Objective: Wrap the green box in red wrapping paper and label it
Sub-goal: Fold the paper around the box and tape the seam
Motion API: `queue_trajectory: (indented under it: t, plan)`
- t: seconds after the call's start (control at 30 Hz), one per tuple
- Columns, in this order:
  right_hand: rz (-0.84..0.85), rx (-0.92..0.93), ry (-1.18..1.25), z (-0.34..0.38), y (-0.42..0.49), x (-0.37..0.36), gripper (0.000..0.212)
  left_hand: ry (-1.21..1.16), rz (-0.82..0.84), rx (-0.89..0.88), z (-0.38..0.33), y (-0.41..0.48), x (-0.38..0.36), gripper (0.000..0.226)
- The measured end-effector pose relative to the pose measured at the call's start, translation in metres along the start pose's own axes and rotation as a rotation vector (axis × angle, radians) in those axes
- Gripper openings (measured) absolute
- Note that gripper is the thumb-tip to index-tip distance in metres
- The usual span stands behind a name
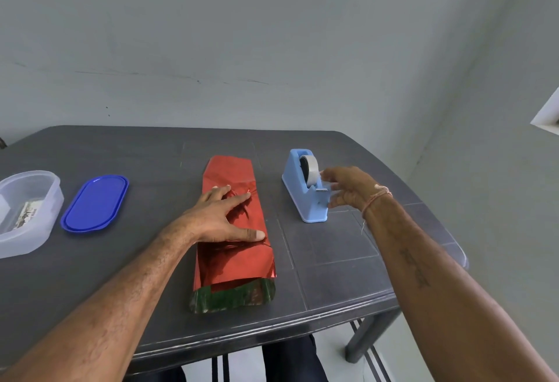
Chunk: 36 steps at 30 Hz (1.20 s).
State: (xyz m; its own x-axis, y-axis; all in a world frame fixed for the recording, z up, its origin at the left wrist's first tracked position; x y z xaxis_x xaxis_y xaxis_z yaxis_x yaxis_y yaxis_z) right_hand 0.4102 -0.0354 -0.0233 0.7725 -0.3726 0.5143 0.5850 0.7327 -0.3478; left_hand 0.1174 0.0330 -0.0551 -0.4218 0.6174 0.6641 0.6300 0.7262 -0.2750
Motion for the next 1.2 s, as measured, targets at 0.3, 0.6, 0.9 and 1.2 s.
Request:
queue_trajectory:
  t: [0.3, 0.6, 0.9, 1.2]
  plan:
    - [-0.083, -0.007, 0.1, -0.012, -0.011, -0.001, 0.034, -0.039, 0.025, 0.002, 0.004, 0.002, -0.002, 0.14]
    - [-0.205, -0.008, 0.072, -0.01, -0.02, 0.008, 0.019, -0.042, 0.022, 0.003, 0.001, 0.0, -0.002, 0.123]
    - [-0.082, -0.043, 0.158, -0.017, -0.031, 0.003, 0.023, -0.061, 0.03, -0.002, 0.001, 0.001, -0.003, 0.123]
    - [-0.015, -0.126, 0.279, -0.04, -0.036, -0.006, 0.032, -0.059, 0.053, -0.007, 0.005, 0.005, -0.004, 0.148]
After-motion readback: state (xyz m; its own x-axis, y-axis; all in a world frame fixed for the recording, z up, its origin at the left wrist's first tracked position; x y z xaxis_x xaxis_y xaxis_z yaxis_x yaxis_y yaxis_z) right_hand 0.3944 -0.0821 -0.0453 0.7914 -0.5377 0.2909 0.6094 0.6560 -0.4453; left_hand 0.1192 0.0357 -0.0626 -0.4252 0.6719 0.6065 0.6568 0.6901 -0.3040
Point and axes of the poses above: each hand's wrist, its own y-axis towards the middle knuckle, its own x-axis out of the back of the hand, z = x × y, the point moved 9 cm from there along y, towards the middle knuckle, and after that the axes turned 15 degrees about -y, right-handed, at the moved point
